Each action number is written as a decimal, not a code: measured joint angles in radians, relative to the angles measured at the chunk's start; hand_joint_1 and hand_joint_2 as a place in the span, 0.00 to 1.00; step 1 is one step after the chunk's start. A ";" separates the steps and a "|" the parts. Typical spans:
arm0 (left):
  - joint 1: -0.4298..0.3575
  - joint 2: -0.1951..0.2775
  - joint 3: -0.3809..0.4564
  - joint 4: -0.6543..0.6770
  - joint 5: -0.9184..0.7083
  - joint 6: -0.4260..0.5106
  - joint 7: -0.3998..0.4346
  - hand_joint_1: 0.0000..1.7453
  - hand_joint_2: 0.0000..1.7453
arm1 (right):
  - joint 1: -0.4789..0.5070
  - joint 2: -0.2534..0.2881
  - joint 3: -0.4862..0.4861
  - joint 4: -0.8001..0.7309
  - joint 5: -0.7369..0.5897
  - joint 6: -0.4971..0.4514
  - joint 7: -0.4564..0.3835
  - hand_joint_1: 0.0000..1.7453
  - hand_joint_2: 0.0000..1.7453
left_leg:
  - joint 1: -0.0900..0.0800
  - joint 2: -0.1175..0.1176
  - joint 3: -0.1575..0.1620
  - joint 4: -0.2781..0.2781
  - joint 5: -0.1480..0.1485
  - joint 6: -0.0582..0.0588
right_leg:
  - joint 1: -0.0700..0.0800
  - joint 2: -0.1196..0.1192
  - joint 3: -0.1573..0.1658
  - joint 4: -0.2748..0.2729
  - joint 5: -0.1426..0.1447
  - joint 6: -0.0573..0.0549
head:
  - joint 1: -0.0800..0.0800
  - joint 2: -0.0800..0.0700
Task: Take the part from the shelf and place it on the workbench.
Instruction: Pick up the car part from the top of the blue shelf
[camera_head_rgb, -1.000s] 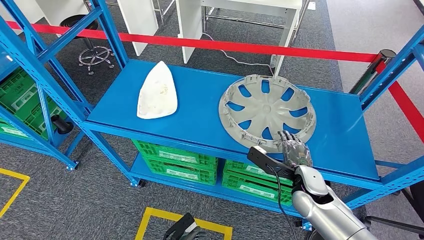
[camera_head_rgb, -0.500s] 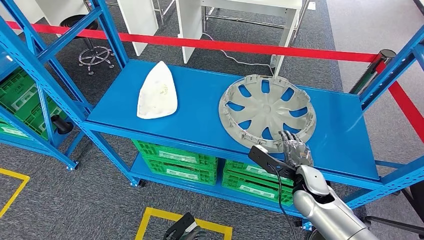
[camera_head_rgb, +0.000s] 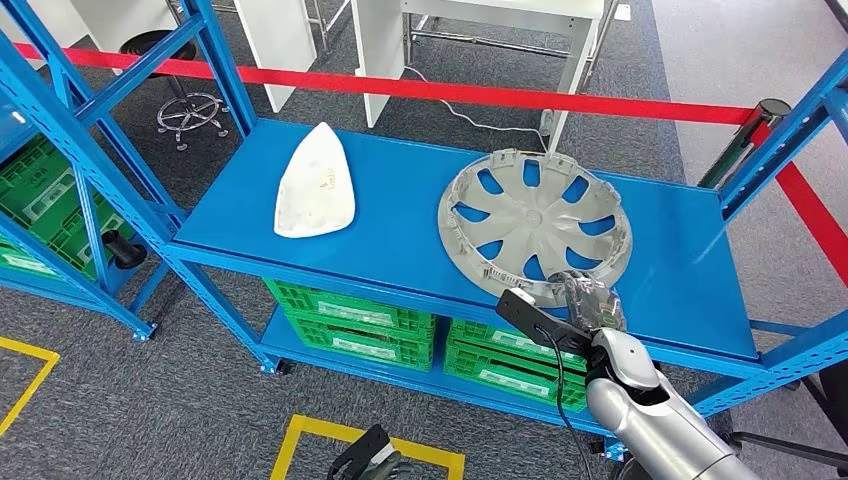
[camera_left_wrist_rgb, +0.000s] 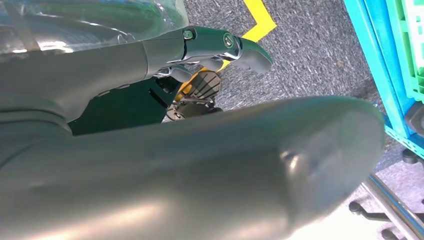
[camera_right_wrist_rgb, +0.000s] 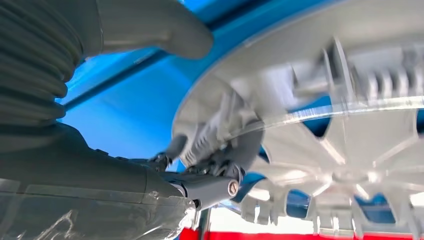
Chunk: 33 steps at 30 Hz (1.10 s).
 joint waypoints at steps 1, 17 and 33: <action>0.000 0.000 0.000 0.000 0.000 0.000 0.000 0.00 0.00 | -0.002 0.000 -0.002 0.000 -0.001 -0.001 0.000 1.00 1.00 | 0.000 0.000 0.000 0.000 0.000 0.000 | 0.000 0.000 0.000 0.000 0.000 0.000 | 0.000 0.000; -0.002 0.000 0.000 0.000 -0.001 0.000 0.000 0.00 0.00 | -0.007 -0.002 -0.008 0.000 -0.009 -0.002 -0.004 1.00 1.00 | 0.000 0.000 0.001 0.000 0.000 0.000 | 0.000 0.000 0.001 0.000 0.000 0.000 | 0.001 0.000; -0.003 0.000 -0.001 0.000 -0.008 0.000 0.000 0.00 0.00 | -0.007 -0.003 -0.008 0.000 -0.011 -0.004 -0.006 1.00 1.00 | 0.000 0.000 0.001 0.000 0.000 0.000 | 0.000 0.000 0.001 0.000 0.000 0.000 | 0.001 0.000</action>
